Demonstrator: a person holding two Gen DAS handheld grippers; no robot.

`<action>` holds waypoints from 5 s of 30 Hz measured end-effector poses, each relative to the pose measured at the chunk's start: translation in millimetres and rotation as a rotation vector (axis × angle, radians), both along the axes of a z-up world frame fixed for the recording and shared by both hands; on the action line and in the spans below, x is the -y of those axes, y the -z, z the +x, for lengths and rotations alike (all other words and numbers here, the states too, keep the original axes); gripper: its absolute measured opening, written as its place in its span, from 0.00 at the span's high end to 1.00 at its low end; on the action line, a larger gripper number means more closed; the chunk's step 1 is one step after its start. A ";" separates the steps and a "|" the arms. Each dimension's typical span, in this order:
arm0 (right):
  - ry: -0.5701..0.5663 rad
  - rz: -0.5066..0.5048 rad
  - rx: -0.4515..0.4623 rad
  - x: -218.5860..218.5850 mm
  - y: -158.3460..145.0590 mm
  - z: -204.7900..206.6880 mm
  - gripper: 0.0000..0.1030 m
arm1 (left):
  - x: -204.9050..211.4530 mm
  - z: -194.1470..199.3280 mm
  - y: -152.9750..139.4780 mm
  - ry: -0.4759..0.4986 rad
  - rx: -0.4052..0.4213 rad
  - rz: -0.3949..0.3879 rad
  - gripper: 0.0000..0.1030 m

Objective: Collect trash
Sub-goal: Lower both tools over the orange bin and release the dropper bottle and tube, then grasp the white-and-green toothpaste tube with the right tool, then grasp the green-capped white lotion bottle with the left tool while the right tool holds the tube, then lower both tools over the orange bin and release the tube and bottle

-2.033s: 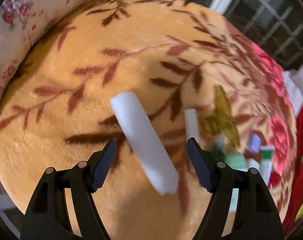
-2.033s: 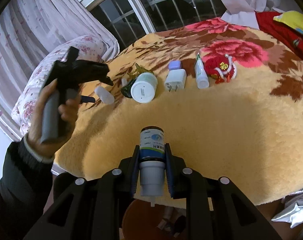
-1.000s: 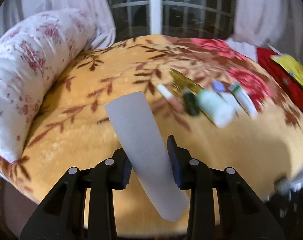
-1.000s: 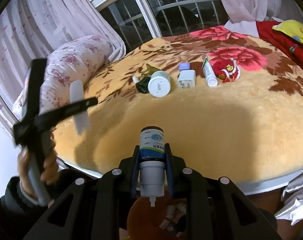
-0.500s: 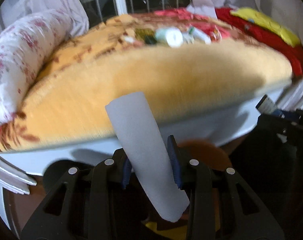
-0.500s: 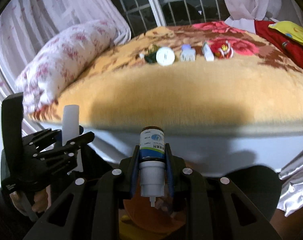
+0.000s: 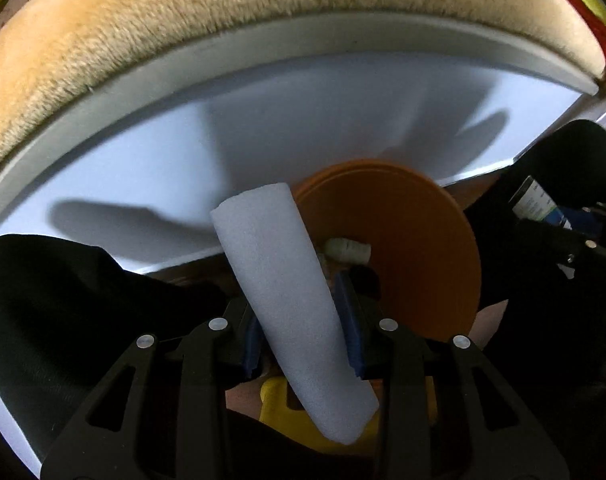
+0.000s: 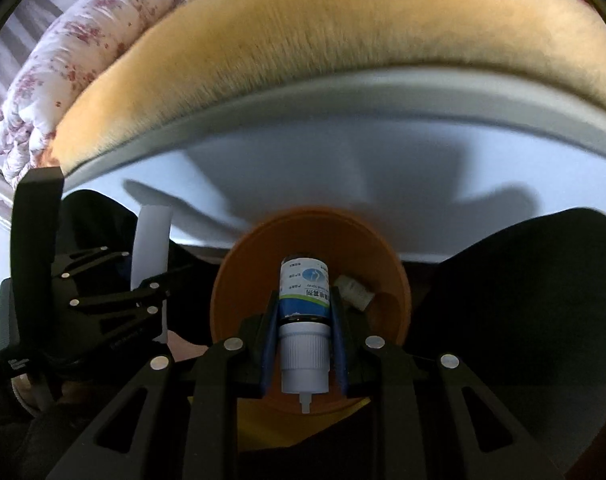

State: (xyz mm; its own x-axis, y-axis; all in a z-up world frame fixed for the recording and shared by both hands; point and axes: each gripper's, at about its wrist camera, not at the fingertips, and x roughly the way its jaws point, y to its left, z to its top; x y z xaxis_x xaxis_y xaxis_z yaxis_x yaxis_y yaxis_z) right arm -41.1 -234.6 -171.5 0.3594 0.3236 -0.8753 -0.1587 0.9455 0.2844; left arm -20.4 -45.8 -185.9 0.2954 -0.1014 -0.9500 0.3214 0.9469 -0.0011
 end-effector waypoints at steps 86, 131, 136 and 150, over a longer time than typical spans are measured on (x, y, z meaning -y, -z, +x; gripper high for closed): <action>0.192 0.254 0.086 94.1 -165.9 257.8 0.81 | -9.3 42.0 -120.4 -0.006 0.255 -0.220 0.27; 0.273 0.406 0.231 137.9 -112.9 101.7 0.81 | 51.1 254.8 -141.0 -0.112 -0.056 -0.382 0.55; 0.248 0.400 0.229 123.3 -116.3 99.0 0.81 | 25.9 184.5 -169.1 -0.020 0.095 -0.419 0.55; -0.008 0.221 0.322 17.9 -129.1 36.2 0.81 | 2.1 16.6 -131.3 0.104 0.244 -0.332 0.55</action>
State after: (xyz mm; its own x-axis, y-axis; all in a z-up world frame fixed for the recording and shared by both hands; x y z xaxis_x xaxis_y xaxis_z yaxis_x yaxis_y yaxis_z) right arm -4.9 -252.5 -42.4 0.6012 0.4960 -0.6265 -0.2806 0.8651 0.4157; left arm -3.8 -47.8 -54.6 0.4800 -0.4312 -0.7640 0.4435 0.8706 -0.2128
